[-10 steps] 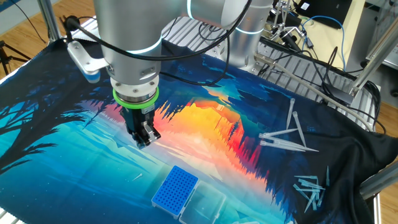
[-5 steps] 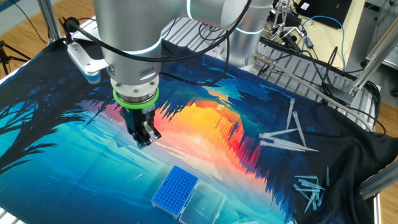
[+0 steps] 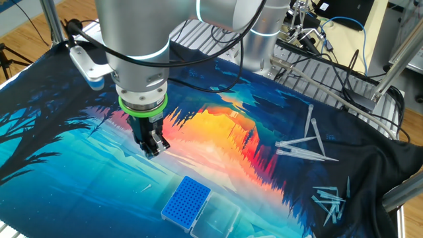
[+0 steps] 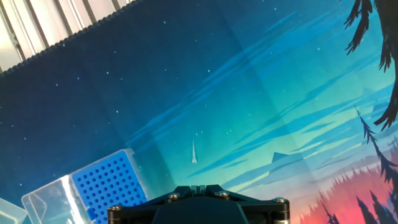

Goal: Insert a small pipette tip into the holder for small pipette tips

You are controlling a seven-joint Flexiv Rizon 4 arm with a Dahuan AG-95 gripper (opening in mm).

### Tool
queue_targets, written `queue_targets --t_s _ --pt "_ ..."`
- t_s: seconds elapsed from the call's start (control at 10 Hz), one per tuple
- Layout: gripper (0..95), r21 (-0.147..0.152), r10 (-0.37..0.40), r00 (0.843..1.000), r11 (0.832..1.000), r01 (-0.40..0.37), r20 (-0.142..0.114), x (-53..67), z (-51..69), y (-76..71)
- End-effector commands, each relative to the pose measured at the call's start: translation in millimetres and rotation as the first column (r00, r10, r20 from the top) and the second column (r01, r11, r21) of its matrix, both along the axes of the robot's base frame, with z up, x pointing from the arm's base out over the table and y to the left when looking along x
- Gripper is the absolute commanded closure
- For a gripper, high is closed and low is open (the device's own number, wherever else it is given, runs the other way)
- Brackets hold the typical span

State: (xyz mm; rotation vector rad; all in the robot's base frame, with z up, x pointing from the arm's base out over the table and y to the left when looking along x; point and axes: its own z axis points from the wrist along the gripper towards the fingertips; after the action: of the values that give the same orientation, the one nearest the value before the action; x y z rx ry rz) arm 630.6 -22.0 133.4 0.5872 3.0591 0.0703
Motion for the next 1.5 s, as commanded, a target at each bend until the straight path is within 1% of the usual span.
queue_targets --t_s 0.1,0.3,0.4,0.6,0.8,0.9,1.0,1.2,1.3,1.5 --pt "95.0 0.009 -0.047 0.999 0.999 0.047 -0.009 1.7 -0.7 0.0" --pt "95.0 0.007 -0.049 0.999 0.999 0.049 -0.011 1.7 -0.7 0.0" --pt "95.0 0.008 -0.05 0.999 0.999 0.05 -0.018 1.7 -0.7 0.0" --pt "95.0 0.006 -0.035 0.999 0.999 0.035 -0.021 1.7 -0.7 0.0" --pt "95.0 0.007 -0.021 0.999 1.0 0.021 -0.034 1.7 -0.7 0.0" --pt "95.0 0.011 -0.016 0.999 1.0 0.016 -0.043 1.7 -0.7 0.0" --pt "95.0 0.016 0.004 0.998 1.0 -0.003 -0.055 1.7 -0.7 0.0" --pt "95.0 0.019 0.068 0.996 0.998 -0.067 -0.06 1.7 -0.7 0.0" --pt "95.0 0.025 0.083 0.995 0.996 -0.081 -0.064 1.7 -0.7 0.0" --pt "95.0 0.031 0.083 0.994 0.996 -0.081 -0.066 1.7 -0.7 0.0"
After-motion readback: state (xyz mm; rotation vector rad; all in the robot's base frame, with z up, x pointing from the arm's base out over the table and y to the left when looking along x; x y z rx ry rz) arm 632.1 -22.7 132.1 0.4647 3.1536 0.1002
